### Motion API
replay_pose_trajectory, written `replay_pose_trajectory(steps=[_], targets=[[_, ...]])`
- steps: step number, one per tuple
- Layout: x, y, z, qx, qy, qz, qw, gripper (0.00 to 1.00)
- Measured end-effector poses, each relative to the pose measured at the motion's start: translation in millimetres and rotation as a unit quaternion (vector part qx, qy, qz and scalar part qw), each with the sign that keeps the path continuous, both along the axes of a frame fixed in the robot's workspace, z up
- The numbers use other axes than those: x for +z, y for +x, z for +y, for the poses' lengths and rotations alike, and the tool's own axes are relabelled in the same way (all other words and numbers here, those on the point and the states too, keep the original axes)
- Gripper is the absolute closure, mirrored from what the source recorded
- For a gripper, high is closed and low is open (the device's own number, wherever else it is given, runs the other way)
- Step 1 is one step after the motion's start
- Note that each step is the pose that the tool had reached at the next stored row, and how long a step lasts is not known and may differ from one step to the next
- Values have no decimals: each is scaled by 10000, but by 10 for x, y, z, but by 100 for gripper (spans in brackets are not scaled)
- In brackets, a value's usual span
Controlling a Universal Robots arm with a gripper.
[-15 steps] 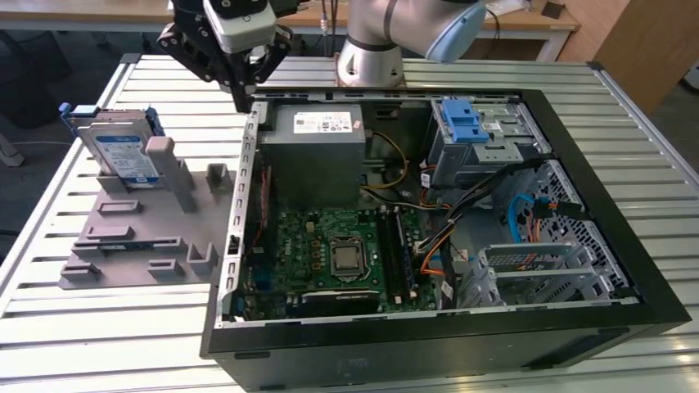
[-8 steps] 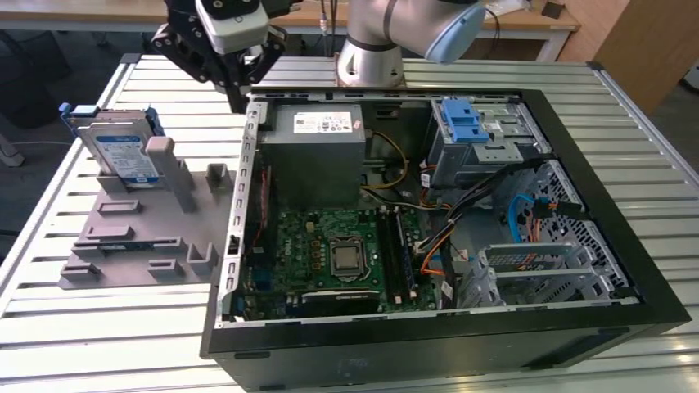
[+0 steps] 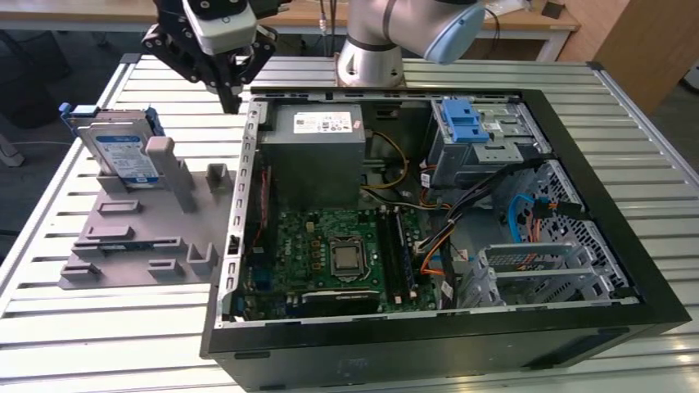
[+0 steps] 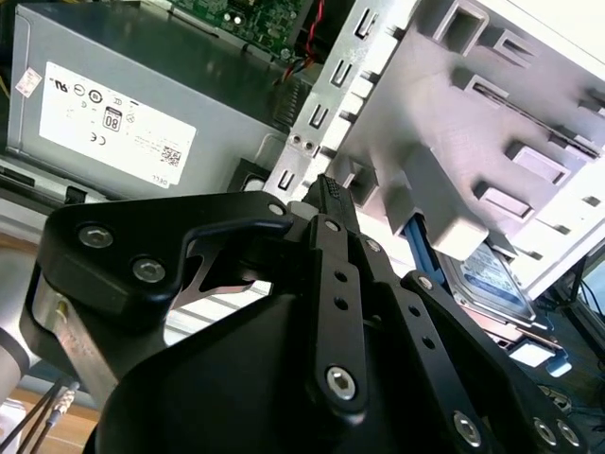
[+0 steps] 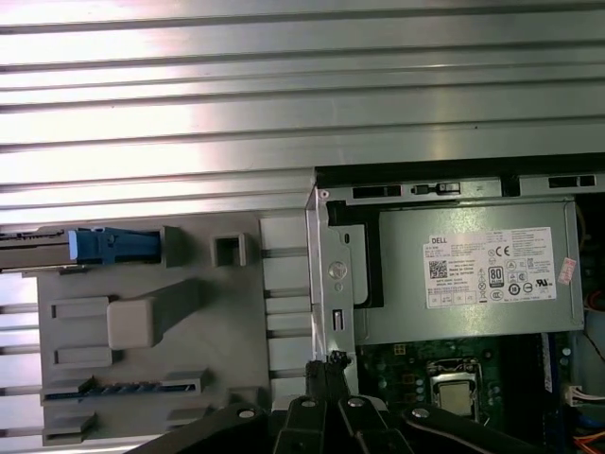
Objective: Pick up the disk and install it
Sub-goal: 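Reach for the disk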
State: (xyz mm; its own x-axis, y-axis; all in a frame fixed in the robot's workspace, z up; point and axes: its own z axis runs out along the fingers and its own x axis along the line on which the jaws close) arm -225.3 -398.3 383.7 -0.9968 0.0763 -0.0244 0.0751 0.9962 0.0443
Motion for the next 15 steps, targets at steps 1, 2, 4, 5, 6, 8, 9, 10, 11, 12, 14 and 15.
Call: replay_pose_trajectory(steps=[1, 2, 4, 5, 6, 8, 9, 10, 11, 12, 14, 15], targets=[[-1, -11, 1, 0, 0, 0, 10000, 89], [-2, -21, 1, 0, 0, 0, 10000, 89], [-4, -42, 2, 0, 0, 0, 10000, 89], [-6, -52, 2, 0, 0, 0, 10000, 89], [-6, -62, 2, 0, 0, 0, 10000, 89], [-9, -81, 3, 0, 0, 0, 10000, 89], [-10, -92, 3, 0, 0, 0, 10000, 89], [-11, -103, 3, 0, 0, 0, 10000, 89], [-12, -114, 4, 1, 0, 0, 10000, 89], [-13, -125, 4, 0, 0, 0, 10000, 89], [-16, -146, 4, 0, 0, 0, 10000, 89], [-17, -157, 4, 0, 0, 0, 10000, 89]])
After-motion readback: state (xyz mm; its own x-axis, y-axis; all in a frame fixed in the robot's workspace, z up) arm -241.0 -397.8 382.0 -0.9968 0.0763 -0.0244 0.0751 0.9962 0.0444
